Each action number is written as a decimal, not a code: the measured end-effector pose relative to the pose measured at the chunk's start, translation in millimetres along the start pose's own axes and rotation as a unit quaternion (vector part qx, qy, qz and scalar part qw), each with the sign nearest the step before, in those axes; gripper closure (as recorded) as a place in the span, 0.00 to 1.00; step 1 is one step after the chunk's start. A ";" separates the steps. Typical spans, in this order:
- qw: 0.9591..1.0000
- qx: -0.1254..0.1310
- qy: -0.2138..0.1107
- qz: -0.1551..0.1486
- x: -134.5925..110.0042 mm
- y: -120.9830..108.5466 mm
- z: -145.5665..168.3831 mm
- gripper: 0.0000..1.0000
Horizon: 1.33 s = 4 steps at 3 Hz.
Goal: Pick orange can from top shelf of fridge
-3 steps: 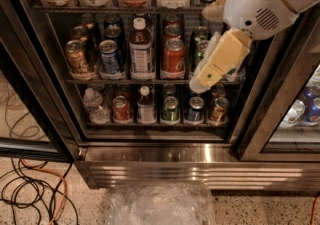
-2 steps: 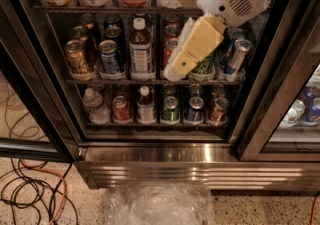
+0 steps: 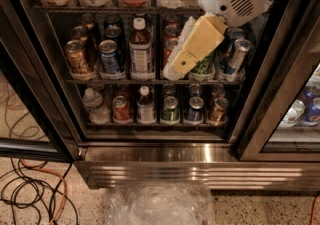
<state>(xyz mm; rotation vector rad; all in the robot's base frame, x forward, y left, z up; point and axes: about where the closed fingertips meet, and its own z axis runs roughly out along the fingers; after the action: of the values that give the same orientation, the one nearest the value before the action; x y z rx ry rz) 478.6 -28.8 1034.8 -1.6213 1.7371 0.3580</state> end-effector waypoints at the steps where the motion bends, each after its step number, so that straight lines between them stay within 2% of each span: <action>1: 0.998 -0.031 -0.050 -0.031 -35.8 11.1 26.8 0.00; 2: 0.994 -0.039 -0.087 -0.058 -68.6 30.5 50.1 0.00; 3: 0.992 -0.015 -0.109 -0.064 -86.0 43.7 71.2 0.00; 4: 0.992 -0.004 -0.114 -0.063 -91.0 42.2 71.8 0.00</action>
Offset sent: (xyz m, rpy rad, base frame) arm -0.0283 0.1443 -0.0058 0.2031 -0.0848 0.2563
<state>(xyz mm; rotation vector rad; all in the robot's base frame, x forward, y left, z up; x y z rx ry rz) 456.2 92.5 1033.4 -1.6190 1.4578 0.4697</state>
